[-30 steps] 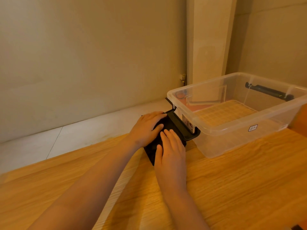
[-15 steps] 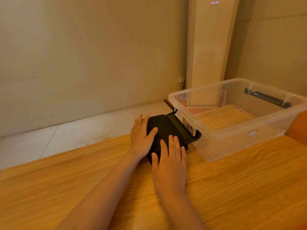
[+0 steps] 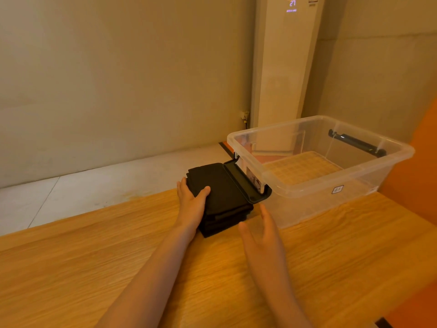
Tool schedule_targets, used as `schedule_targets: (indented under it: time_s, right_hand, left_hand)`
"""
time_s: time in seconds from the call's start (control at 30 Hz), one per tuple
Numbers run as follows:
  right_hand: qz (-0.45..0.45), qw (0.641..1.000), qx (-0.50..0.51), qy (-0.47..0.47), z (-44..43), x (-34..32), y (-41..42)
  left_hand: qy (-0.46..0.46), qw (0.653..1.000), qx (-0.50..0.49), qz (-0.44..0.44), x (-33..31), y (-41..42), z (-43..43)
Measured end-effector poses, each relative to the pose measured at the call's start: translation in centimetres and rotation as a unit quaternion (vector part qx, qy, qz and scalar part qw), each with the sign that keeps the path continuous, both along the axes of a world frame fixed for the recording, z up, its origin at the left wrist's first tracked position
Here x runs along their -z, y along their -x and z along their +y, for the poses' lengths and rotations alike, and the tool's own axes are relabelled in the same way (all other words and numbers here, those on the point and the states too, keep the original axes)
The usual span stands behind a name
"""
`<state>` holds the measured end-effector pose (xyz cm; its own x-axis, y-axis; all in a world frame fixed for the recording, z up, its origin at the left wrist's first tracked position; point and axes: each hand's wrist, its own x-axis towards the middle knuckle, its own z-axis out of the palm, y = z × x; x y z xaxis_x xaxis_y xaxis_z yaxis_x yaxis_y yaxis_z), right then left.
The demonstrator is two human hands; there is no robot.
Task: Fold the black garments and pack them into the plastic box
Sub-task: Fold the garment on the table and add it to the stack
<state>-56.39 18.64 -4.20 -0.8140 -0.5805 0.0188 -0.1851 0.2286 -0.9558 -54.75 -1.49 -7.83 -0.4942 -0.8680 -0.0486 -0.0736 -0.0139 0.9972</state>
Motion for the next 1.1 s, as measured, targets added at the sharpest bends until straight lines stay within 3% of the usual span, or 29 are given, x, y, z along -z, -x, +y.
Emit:
schedule_targets:
  time_s: [0.4,0.53,0.63,0.8,1.0,1.07,1.1]
  right_hand:
    - [0.1,0.993,-0.059,0.022,-0.6,0.1,0.4]
    - [0.199,0.974,-0.068,-0.083,-0.3,0.6,1.1]
    - [0.292,0.926,-0.073,-0.227,-0.3,1.1,1.7]
    - [0.313,0.904,-0.085,-0.277,-0.2,0.9,0.7]
    - [0.336,0.901,-0.08,-0.261,0.2,0.4,-2.3]
    - [0.348,0.899,-0.082,-0.254,0.5,0.3,-3.3]
    - [0.352,0.899,-0.082,-0.246,0.5,0.3,-3.7]
  left_hand:
    - [-0.004,1.0,0.008,0.006,-0.8,2.5,1.3]
    - [-0.012,1.0,0.022,0.01,-0.9,3.3,1.7]
    - [-0.036,0.999,0.037,0.0,-0.6,3.2,1.3]
    - [-0.065,0.997,0.047,0.005,-2.4,1.0,2.0]
    - [0.112,0.988,0.053,-0.095,-4.5,-4.0,3.9]
    - [0.258,0.945,0.089,-0.179,-4.3,-6.9,4.9]
    - [0.356,0.897,0.105,-0.239,-4.1,-8.5,5.3]
